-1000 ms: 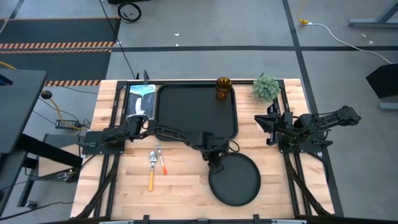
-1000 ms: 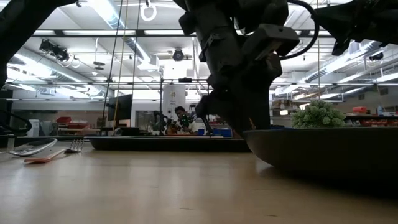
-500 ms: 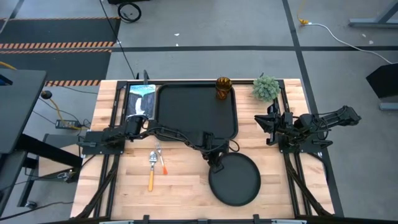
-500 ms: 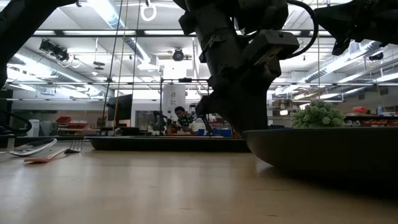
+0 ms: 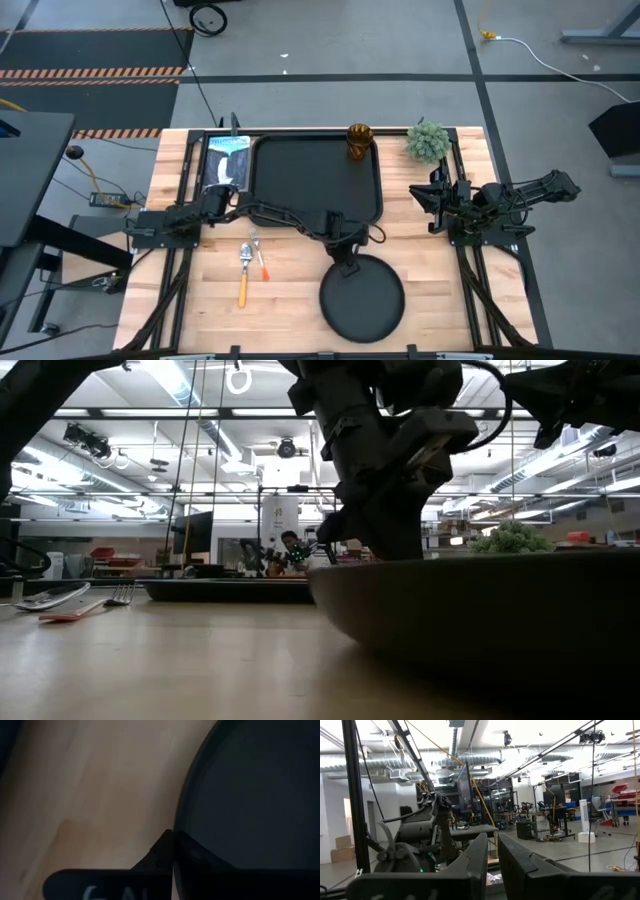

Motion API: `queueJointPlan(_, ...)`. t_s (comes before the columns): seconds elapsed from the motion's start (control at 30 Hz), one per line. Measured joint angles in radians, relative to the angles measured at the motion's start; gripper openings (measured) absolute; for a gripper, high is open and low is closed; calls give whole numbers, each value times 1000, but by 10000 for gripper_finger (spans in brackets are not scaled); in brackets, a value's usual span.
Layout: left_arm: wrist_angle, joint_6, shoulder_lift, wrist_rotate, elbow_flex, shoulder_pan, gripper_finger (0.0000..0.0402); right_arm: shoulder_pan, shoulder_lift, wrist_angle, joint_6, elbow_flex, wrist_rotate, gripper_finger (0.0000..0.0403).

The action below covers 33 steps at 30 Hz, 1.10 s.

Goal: Pick and place plate/cup/fork/spoon on tray
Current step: Put the black plate on the black serving tray to the bottom of the red cup

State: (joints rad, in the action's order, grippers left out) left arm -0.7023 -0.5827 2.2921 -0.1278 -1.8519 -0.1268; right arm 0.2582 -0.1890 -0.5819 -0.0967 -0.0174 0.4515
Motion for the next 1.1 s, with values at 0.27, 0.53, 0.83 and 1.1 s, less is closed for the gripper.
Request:
queueJointPlan(0.27,-20,44,-11,1,-5,13,8,0,0,0,0,0,0,50)
queueJointPlan(0.53,-279,128,-18,70,-190,44,8,0,0,-1,0,0,0,50)
queueJointPlan(0.83,-569,244,-20,110,-329,207,8,0,0,-8,9,0,0,50)
queueJointPlan(1.1,-586,306,-18,158,-314,416,8,0,0,-8,15,0,0,50)
